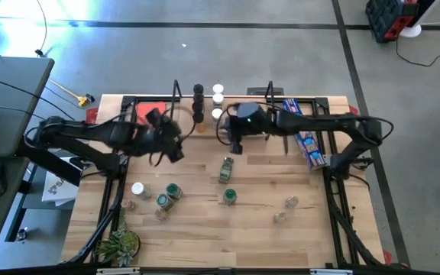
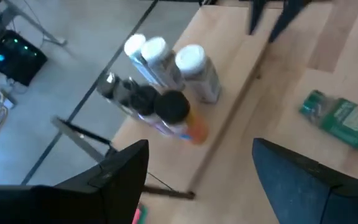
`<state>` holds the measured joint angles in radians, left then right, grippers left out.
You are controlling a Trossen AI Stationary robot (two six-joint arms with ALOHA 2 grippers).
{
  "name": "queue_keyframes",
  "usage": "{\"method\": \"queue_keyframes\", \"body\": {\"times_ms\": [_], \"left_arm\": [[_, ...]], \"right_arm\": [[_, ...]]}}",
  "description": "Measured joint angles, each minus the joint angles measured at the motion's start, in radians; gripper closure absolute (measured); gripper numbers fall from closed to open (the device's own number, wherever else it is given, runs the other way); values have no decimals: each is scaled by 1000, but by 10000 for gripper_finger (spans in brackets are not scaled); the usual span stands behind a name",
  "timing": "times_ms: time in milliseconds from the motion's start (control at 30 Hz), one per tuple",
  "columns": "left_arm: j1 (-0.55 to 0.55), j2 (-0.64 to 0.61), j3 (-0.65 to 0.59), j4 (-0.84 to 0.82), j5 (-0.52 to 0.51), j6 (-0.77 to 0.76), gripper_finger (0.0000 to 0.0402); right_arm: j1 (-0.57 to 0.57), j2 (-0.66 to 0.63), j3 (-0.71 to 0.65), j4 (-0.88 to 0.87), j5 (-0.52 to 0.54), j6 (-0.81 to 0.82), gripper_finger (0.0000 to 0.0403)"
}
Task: Shelf spices
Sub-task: Put the white seasoning bottle on the shelf aligned with the other white seasoning bottles
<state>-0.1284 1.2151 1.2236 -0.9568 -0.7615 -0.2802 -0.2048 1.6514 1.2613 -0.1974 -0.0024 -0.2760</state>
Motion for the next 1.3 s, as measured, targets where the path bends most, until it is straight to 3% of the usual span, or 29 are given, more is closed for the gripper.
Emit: {"method": "queue_keyframes", "body": {"times_ms": [267, 433, 733, 933, 1200, 1300], "left_arm": [[-155, -66, -194, -16, -174, -263, 121], [-177, -68, -251, -18, -227, -357, 121], [-178, -67, -269, -10, -249, -396, 122], [-179, -67, -270, -8, -242, -398, 122], [-180, -67, -270, -7, -238, -398, 122], [-180, -67, -270, -7, -237, -398, 122]], "right_arm": [[-92, 113, 0, 166, -20, -129, 162], [-145, 118, 0, 193, 25, -79, 118], [-222, 171, 0, 184, -125, 6, 117], [-213, 222, 0, 249, -123, 14, 134], [-204, 245, 0, 293, -122, 41, 201], [-198, 245, 0, 299, -105, 58, 208]]}}
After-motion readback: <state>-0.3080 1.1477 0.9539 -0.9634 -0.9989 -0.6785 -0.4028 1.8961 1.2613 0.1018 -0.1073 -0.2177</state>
